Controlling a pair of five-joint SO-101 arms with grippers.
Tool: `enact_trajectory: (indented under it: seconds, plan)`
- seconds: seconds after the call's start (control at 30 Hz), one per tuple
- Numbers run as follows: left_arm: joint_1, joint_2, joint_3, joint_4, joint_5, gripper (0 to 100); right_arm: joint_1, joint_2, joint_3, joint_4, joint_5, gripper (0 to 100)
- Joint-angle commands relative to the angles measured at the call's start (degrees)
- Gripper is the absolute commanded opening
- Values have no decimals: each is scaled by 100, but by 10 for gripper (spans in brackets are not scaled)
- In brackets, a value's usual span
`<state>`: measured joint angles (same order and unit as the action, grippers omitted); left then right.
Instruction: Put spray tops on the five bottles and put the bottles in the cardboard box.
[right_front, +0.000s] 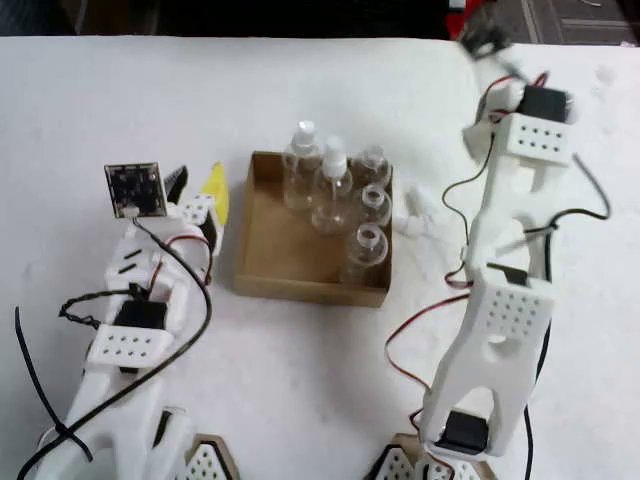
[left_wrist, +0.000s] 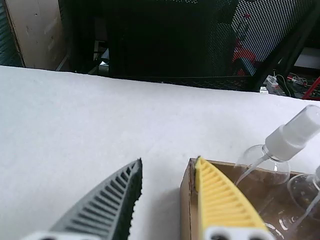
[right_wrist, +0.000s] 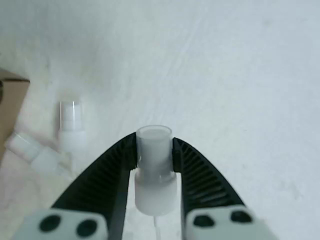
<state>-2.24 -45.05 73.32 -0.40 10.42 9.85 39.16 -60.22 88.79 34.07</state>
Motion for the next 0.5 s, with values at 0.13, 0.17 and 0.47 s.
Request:
enact_trajectory:
  seconds: [0.13, 0.17, 0.47]
  plan:
    - [119, -127, -18, -114, -88, 162, -725, -2607, -88, 646, -2286, 16]
    - [119, -127, -18, -114, -88, 162, -840, -2853, -35, 681, -2462, 16]
    - [110, -154, -18, -105, -88, 162, -1402, -4277, -18, 989, -2866, 16]
